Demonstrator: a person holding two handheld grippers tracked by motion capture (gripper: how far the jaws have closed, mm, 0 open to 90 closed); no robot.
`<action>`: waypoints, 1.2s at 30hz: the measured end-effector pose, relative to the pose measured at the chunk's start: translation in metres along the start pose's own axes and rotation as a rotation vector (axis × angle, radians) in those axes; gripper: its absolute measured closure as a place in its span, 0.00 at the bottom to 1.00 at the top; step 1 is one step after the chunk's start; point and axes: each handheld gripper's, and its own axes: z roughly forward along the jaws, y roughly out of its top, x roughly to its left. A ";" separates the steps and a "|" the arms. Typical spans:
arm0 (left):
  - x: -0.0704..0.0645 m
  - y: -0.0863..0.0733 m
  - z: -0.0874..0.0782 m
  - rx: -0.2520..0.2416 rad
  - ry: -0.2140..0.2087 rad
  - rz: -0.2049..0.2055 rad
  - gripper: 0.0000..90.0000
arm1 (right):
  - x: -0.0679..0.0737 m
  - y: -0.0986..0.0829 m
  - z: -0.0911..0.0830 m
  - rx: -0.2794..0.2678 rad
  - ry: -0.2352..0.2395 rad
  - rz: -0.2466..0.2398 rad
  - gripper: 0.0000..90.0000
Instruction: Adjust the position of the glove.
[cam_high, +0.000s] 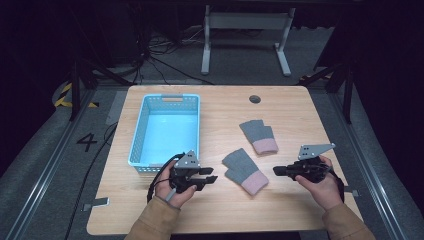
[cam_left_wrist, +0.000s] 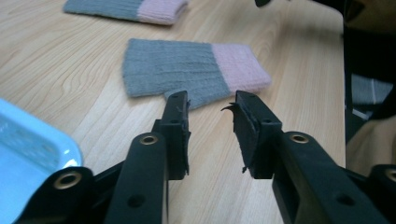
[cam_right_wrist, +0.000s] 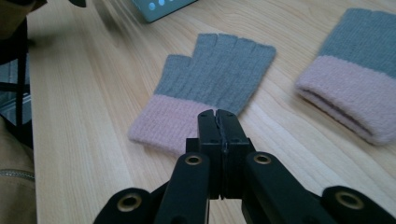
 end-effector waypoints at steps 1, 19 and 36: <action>0.000 0.000 0.000 0.000 0.000 0.000 0.76 | 0.001 0.001 0.001 0.001 0.005 0.004 1.00; 0.000 0.000 0.008 0.043 0.015 -0.024 0.95 | 0.032 0.013 0.030 0.055 0.069 -0.061 1.00; -0.001 0.001 0.009 0.050 0.007 -0.020 1.00 | 0.063 0.013 0.072 0.161 0.154 -0.135 1.00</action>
